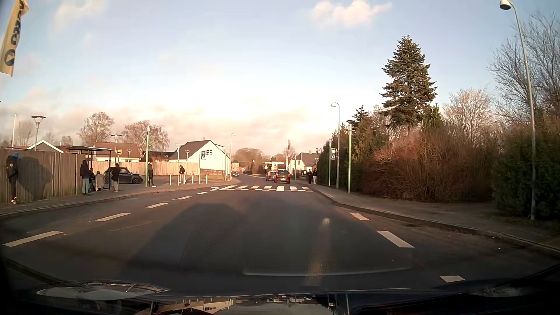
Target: Follow the waypoints while adhering to traffic rules and regulations
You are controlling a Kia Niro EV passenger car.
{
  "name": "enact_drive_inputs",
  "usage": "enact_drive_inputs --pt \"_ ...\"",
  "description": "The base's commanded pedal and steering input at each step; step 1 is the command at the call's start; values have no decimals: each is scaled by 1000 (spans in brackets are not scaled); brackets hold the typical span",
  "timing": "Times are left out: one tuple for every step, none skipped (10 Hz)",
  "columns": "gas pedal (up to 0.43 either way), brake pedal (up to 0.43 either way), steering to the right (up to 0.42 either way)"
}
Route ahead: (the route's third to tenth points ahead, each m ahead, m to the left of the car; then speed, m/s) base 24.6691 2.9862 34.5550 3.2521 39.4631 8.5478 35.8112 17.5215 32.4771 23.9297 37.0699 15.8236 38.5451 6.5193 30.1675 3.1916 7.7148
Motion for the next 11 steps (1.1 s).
enact_drive_inputs --pt "67 0 3" --pt "67 0 3" --pt "67 0 3" --pt "67 0 1" --pt "67 0 1" --pt "67 0 1" --pt "59 0 1" --pt "47 0 1" --pt "47 0 1" --pt "47 0 1" --pt "47 0 1"
